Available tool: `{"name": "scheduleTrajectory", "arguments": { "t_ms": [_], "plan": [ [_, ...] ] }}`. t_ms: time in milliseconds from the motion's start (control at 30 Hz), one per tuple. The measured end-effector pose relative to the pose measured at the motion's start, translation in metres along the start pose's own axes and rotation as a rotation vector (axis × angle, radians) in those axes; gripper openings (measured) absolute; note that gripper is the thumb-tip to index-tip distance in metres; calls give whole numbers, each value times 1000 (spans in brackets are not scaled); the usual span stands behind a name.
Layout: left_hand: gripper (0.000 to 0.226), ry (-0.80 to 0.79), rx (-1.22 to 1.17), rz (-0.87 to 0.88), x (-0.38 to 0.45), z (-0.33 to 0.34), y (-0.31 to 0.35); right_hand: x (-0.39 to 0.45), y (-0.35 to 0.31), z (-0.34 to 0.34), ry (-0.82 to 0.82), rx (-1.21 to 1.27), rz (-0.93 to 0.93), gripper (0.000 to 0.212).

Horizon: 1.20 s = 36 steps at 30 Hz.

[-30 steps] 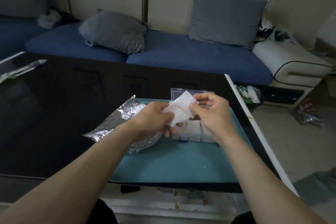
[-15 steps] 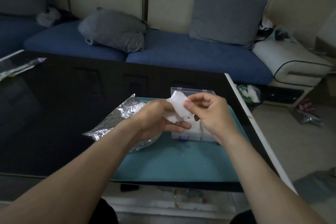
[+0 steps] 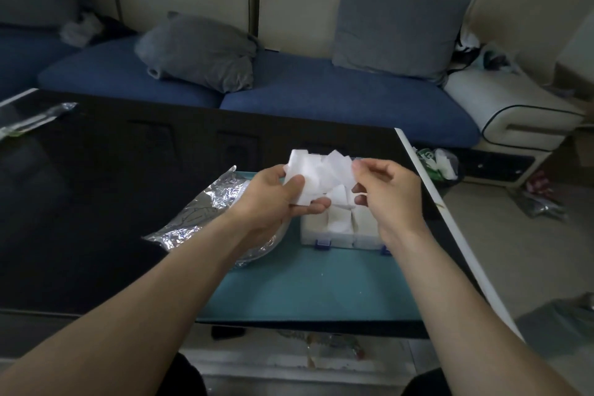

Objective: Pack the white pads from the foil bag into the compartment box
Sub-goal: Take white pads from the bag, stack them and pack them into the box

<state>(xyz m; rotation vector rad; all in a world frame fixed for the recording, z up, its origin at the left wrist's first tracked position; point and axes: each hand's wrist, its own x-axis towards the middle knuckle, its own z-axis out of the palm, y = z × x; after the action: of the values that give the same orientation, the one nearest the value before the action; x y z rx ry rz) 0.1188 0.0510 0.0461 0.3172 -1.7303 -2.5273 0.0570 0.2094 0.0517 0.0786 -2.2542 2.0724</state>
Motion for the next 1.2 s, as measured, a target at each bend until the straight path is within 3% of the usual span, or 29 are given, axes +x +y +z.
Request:
{"name": "scheduleTrajectory", "arguments": {
  "t_ms": [100,167,333,400,500,567,633,733,800,900,1000,1200],
  "plan": [
    [13,121,-42,88,1,6,-2,-6,0,9,-28,228,195,4],
    [14,150,-48,113,2,11,-5,-11,3,18,-45,214,196,9],
    [21,94,-127,-87,-2,19,4,-10,6,15,42,-201,-279,4],
    [27,24,-112,-128,-4,17,5,-7,5,10,23,-245,-371,5],
    [18,-17,10,-52,-7,14,-1,-6,5,8,19,-268,-417,5],
    [17,64,-14,-8,-5,14,-4,-5,5,10,65,-184,-344,4],
    [17,182,-68,39,-1,16,-4,-6,3,13,79,45,-151,3],
    [18,328,-105,88,7,16,-9,-15,-2,23,-44,406,188,9],
    [20,401,-90,106,7,17,-11,-21,-3,29,-103,474,287,13],
    [28,402,-115,113,8,22,-15,-26,2,38,-55,290,233,13],
    [20,376,-103,106,6,31,-15,-25,8,41,21,114,161,21],
    [21,278,-61,60,1,33,-11,-18,9,35,-62,-113,47,22]
  ]
}}
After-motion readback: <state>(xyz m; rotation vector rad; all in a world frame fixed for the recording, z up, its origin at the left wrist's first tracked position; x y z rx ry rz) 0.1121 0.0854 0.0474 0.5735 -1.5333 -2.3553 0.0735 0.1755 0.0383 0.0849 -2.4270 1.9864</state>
